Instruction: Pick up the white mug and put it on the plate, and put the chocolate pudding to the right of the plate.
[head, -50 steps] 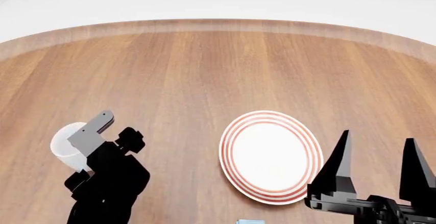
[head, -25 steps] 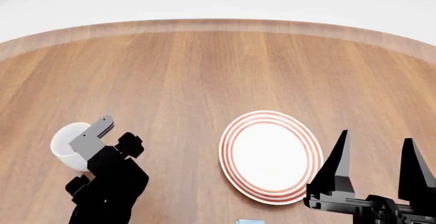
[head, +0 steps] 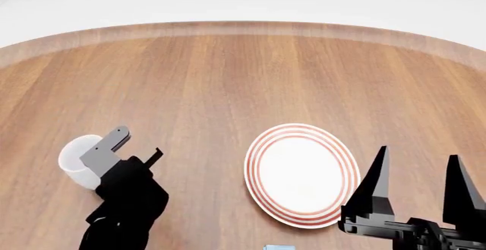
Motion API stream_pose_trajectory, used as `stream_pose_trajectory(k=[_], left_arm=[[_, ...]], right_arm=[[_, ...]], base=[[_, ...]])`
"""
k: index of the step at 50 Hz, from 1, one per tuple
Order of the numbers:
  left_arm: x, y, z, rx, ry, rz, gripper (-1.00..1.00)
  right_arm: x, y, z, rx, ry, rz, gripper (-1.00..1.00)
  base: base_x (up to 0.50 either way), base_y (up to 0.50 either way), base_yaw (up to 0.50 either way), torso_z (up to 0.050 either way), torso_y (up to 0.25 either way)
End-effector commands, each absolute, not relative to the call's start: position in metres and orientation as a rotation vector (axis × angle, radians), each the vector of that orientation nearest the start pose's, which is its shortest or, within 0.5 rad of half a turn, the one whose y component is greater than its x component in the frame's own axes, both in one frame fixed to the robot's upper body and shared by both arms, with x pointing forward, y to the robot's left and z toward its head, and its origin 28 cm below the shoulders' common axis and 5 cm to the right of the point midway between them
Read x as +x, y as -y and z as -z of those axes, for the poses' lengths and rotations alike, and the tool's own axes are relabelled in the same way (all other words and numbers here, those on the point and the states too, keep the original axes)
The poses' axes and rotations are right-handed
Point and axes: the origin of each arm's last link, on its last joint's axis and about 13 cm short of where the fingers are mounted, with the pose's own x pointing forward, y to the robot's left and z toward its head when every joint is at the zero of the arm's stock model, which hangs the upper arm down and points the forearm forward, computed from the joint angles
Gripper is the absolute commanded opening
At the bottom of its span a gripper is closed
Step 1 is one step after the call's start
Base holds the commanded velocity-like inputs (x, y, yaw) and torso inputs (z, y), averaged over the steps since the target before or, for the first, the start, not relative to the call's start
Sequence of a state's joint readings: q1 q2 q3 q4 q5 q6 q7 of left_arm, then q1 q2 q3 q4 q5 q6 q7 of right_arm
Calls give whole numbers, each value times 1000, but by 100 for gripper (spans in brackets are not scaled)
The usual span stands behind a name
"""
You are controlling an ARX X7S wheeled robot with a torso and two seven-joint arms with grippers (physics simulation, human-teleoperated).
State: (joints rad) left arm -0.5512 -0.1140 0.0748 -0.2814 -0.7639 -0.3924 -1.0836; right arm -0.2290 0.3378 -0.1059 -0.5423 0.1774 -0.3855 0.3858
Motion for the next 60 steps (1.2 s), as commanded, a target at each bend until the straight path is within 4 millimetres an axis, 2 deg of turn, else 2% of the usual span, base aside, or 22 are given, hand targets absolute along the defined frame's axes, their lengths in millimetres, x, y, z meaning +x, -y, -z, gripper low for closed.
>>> stream_pose_trajectory(k=[1, 11, 15, 18, 19, 20, 24, 27, 28, 29, 31, 34, 39, 40, 47, 54, 60], left_arm=[[322, -198, -88, -500, -423, -792, -100], [321, -198, -91, -469, -380, -787, -100], [321, -198, -99, -406, -305, -740, -100], [320, -195, -113, -306, -213, -631, -100], [316, -191, -125, -210, -130, -548, -100], [314, -190, -129, -198, -108, -512, -100], [294, -180, -168, -29, 112, -266, -100], [286, -176, -178, 28, 148, -168, -100], [280, -174, -183, 73, 168, -51, -100], [278, -174, -185, 78, 156, -33, -100], [276, -174, -187, 49, 79, 116, -100], [275, -175, -191, 126, 105, 144, -100], [278, -176, -195, 156, 33, 213, -100], [278, -176, -197, 240, 49, 231, -100], [283, -172, -204, 294, 7, 353, -100], [291, -166, -221, 402, -41, 493, -100], [299, -160, -226, 324, -117, 596, -100]], right_arm=[[153, 123, -114, 60, 663, 107, 100], [154, 123, -114, 61, 660, 109, 100], [154, 123, -114, 61, 662, 110, 100], [154, 123, -115, 61, 662, 111, 100], [154, 123, -115, 61, 663, 112, 100], [154, 123, -115, 61, 663, 112, 100], [153, 123, -116, 61, 666, 114, 100], [153, 123, -117, 61, 668, 113, 100], [152, 123, -118, 62, 670, 113, 100], [153, 123, -118, 62, 671, 114, 100], [152, 123, -119, 63, 673, 114, 100], [151, 123, -119, 64, 677, 112, 100], [150, 123, -120, 65, 681, 111, 100], [150, 123, -120, 67, 683, 110, 100], [149, 122, -120, 66, 685, 105, 100], [149, 121, -120, 68, 685, 101, 100], [148, 121, -120, 69, 684, 98, 100]], base=[[0, 0, 0, 0, 0], [0, 0, 0, 0, 0], [0, 0, 0, 0, 0], [0, 0, 0, 0, 0], [0, 0, 0, 0, 0], [0, 0, 0, 0, 0], [0, 0, 0, 0, 0], [0, 0, 0, 0, 0], [0, 0, 0, 0, 0], [0, 0, 0, 0, 0], [0, 0, 0, 0, 0], [0, 0, 0, 0, 0], [0, 0, 0, 0, 0], [0, 0, 0, 0, 0], [0, 0, 0, 0, 0], [0, 0, 0, 0, 0], [0, 0, 0, 0, 0]])
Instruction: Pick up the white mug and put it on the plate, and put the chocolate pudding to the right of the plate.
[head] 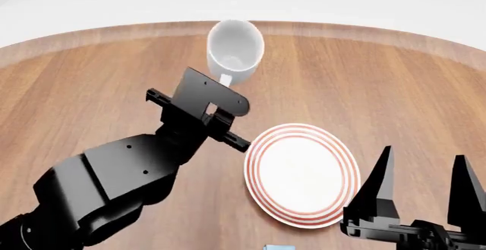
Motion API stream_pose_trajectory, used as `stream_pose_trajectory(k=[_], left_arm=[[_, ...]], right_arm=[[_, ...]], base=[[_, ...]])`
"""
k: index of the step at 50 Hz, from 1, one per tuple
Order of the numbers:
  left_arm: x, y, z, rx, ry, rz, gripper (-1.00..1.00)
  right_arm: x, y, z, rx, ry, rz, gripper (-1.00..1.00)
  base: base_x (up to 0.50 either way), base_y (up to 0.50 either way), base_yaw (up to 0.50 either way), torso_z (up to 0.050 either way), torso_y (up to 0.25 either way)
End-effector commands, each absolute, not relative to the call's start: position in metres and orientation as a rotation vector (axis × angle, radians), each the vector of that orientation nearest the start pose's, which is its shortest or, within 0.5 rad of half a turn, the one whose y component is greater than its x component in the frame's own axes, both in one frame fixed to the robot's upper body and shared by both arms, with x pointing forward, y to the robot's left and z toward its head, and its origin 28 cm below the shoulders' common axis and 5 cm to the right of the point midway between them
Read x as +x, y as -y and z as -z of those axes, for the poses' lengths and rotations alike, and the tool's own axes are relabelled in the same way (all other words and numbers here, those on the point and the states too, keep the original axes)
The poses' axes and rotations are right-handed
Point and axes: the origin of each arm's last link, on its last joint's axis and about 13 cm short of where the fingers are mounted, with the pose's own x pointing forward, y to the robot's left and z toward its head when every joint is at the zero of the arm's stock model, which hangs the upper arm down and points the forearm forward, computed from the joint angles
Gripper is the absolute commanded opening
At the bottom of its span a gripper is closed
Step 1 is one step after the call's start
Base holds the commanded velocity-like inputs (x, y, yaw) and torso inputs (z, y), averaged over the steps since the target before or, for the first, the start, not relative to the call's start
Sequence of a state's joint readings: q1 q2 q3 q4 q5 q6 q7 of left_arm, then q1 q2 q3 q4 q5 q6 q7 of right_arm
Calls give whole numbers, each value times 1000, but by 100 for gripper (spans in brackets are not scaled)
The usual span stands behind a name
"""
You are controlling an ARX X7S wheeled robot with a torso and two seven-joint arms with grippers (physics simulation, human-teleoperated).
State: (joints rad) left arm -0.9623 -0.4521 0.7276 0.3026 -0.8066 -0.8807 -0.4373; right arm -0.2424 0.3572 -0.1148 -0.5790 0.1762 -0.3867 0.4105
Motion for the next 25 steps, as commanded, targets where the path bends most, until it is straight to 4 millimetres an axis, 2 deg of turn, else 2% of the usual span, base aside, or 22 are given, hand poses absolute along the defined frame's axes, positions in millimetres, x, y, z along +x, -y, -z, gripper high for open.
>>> stream_pose_trajectory(k=[1, 6, 10, 14, 25], left_arm=[[299, -159, -226, 306, -130, 619, -100], [294, -149, -224, 216, -221, 755, -100], [292, -143, -221, 243, -229, 804, -100], [292, -137, -217, 180, -270, 875, -100], [296, -122, -201, 144, -322, 936, -100]], right_arm=[[149, 121, -120, 69, 683, 98, 100], [148, 121, -119, 72, 682, 96, 100], [148, 121, -118, 73, 680, 97, 100], [148, 121, -118, 76, 678, 95, 100], [148, 121, -117, 80, 679, 94, 100]], base=[[0, 0, 0, 0, 0], [0, 0, 0, 0, 0], [0, 0, 0, 0, 0], [0, 0, 0, 0, 0], [0, 0, 0, 0, 1]])
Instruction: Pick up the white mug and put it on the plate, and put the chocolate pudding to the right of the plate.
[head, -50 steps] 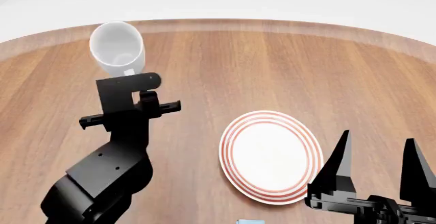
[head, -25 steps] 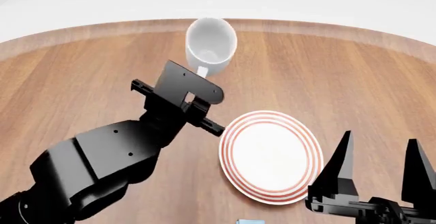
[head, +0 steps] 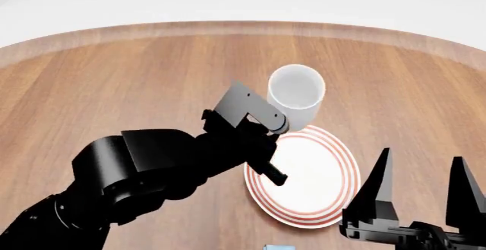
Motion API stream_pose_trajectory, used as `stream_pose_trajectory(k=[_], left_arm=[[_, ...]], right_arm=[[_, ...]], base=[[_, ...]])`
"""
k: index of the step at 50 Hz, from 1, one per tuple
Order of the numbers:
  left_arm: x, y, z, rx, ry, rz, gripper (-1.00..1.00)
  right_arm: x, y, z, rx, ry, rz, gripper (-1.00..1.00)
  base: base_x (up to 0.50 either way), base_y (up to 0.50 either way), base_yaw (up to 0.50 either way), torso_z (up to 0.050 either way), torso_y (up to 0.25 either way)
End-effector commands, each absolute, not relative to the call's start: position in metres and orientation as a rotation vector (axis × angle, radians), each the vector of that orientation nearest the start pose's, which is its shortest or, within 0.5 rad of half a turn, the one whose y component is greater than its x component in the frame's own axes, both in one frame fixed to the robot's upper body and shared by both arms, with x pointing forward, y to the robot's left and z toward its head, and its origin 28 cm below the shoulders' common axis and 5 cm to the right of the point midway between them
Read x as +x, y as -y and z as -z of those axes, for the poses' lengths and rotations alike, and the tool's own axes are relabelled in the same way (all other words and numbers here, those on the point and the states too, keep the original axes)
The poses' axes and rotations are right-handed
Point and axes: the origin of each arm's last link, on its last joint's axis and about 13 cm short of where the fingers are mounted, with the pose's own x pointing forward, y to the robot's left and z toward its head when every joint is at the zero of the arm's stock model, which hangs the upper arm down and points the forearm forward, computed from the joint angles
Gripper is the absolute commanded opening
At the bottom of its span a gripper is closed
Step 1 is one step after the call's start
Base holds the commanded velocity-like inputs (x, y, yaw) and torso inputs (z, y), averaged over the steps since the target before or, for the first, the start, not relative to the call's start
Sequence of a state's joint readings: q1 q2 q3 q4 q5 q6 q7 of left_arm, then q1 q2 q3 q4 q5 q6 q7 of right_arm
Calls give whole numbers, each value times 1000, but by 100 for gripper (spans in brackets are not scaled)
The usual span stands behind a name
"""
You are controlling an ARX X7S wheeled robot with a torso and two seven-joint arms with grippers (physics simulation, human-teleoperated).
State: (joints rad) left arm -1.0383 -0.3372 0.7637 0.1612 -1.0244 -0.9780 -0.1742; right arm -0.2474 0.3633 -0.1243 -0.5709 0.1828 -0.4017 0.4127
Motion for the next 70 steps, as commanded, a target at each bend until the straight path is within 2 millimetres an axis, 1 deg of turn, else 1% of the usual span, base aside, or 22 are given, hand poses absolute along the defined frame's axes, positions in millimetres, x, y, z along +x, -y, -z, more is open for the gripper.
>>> stream_pose_trajectory(k=[1, 9, 14, 23, 29, 38, 43, 48, 51, 59, 70], left_arm=[[298, -121, -200, 134, -330, 931, -100], [313, -118, -193, 49, -390, 891, -100], [312, -114, -194, 2, -438, 907, -100], [317, -106, -185, -12, -470, 907, -100], [319, -99, -175, -25, -506, 920, -100], [323, -97, -171, -37, -537, 912, -100], [327, -95, -163, 6, -575, 887, -100], [332, -96, -165, 26, -589, 867, -100], [332, -95, -166, 34, -588, 865, -100], [336, -92, -159, 37, -599, 861, -100], [336, -88, -157, 40, -605, 875, -100]], right_arm=[[148, 121, -117, 82, 679, 94, 100], [148, 122, -118, 86, 680, 96, 100], [148, 122, -118, 87, 680, 94, 100], [148, 124, -118, 89, 681, 98, 100], [147, 124, -117, 93, 680, 95, 100], [146, 124, -117, 98, 679, 93, 100], [146, 124, -117, 102, 678, 90, 100], [145, 124, -117, 105, 678, 87, 100], [145, 124, -116, 106, 678, 87, 100], [145, 125, -118, 111, 680, 88, 100], [144, 125, -118, 118, 682, 87, 100]], base=[[0, 0, 0, 0, 0], [0, 0, 0, 0, 0], [0, 0, 0, 0, 0], [0, 0, 0, 0, 0], [0, 0, 0, 0, 0], [0, 0, 0, 0, 0], [0, 0, 0, 0, 2], [0, 0, 0, 0, 0], [0, 0, 0, 0, 0], [0, 0, 0, 0, 0], [0, 0, 0, 0, 0]])
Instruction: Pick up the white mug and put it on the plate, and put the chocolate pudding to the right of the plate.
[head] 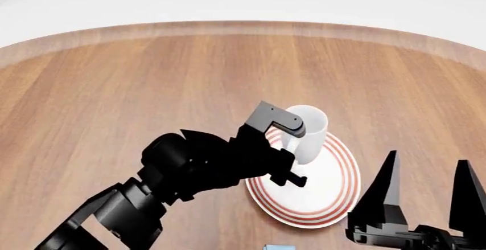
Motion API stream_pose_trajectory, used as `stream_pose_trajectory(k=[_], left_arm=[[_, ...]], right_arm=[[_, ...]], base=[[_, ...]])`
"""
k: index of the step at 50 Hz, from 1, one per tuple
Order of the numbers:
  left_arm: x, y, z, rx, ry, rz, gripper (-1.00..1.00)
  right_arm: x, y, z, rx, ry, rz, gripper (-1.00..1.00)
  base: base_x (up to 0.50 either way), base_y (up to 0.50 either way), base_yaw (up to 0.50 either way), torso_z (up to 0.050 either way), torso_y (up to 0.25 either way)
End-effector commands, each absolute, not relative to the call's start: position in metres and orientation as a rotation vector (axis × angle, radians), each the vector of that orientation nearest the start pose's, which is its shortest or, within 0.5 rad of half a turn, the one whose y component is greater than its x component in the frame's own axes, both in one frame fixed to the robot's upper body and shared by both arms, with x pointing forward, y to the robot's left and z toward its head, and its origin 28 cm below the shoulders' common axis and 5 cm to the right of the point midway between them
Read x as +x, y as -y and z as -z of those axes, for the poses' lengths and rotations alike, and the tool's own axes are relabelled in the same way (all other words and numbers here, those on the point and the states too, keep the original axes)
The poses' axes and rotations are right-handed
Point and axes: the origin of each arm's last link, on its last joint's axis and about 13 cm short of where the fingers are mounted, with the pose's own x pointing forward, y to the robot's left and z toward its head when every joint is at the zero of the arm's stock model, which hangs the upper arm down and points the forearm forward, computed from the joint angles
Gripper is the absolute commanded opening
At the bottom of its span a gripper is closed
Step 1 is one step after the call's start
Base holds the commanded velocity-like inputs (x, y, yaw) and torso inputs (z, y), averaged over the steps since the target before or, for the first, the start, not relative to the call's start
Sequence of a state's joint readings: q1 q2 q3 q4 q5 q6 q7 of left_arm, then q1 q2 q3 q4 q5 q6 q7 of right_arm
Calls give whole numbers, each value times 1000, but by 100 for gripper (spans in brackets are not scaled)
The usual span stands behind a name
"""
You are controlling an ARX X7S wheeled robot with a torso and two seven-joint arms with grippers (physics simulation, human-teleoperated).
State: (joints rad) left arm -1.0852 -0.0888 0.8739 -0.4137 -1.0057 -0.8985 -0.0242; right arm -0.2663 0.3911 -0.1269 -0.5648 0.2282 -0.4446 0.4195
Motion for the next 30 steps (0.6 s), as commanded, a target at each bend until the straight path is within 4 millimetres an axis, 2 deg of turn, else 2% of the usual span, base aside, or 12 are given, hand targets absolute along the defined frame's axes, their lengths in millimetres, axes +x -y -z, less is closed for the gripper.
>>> stream_pose_trajectory(k=[1, 30], left_arm=[[336, -88, -157, 19, -613, 888, -100], [340, -87, -144, 61, -667, 859, -100]], right_arm=[[144, 125, -118, 118, 682, 87, 100], [144, 124, -119, 125, 682, 78, 100]], base=[[0, 0, 0, 0, 10], [0, 0, 0, 0, 0]])
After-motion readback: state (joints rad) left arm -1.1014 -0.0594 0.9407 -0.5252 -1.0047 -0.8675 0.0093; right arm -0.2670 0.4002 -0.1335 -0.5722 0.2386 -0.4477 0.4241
